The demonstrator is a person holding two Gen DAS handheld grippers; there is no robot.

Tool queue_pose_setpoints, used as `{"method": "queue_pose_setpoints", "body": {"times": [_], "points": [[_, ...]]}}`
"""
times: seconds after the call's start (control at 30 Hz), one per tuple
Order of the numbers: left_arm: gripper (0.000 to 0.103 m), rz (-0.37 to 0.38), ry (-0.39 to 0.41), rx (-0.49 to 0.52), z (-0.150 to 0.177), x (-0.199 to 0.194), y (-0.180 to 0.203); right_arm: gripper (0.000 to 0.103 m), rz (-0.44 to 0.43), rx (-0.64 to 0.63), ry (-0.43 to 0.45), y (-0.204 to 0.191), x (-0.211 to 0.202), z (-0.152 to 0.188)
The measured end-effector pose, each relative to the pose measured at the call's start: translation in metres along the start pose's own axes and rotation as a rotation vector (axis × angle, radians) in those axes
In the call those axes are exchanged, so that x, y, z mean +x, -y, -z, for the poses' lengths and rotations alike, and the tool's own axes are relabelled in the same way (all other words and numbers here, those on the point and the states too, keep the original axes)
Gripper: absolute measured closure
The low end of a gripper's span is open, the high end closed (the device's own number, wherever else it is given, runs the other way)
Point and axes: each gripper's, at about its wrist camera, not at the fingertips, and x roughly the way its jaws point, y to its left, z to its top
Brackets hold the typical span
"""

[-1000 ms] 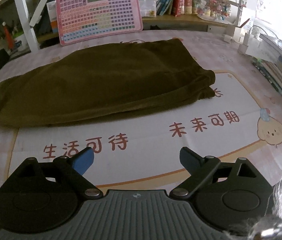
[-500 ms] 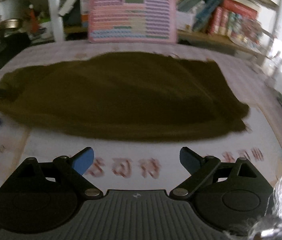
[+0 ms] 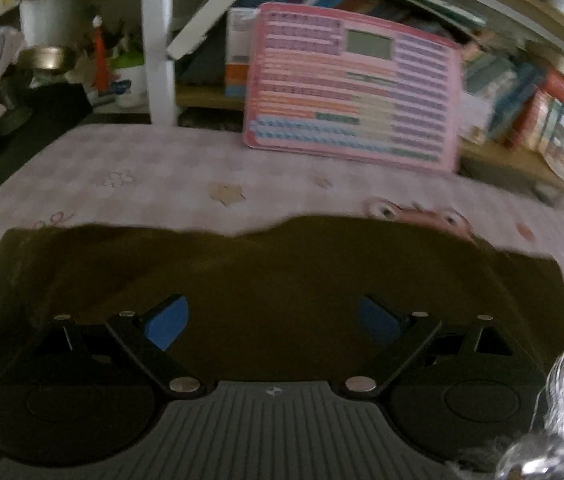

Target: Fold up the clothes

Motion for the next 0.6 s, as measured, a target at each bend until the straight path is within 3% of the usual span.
{"method": "queue_pose_setpoints", "body": {"times": [0.2,0.6], "points": [[0.083,0.034,-0.011,-0.045,-0.002,0.0,-0.007,0.011,0.048,-0.027,-0.071,-0.012,0.047,-0.004],[0.082,0.037,-0.007,-0.091,-0.001,0.002,-0.009,0.011,-0.039,-0.093,-0.024,-0.022,-0.03,0.071]]}}
